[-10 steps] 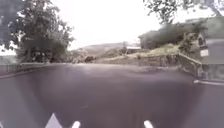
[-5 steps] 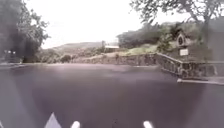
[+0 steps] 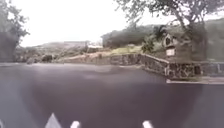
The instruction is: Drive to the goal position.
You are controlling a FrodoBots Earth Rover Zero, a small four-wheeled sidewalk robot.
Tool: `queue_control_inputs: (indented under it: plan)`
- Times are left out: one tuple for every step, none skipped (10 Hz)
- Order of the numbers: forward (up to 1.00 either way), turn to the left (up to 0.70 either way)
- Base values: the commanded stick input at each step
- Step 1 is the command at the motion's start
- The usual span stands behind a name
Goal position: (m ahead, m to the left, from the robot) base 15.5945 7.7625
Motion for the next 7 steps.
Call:
queue_control_inputs:
  plan:
    - [1.00, 0.00]
    - [1.00, 0.00]
    - [1.00, 0.00]
    - [1.00, 0.00]
    - [1.00, 0.00]
    - [1.00, 0.21]
    - [1.00, 0.32]
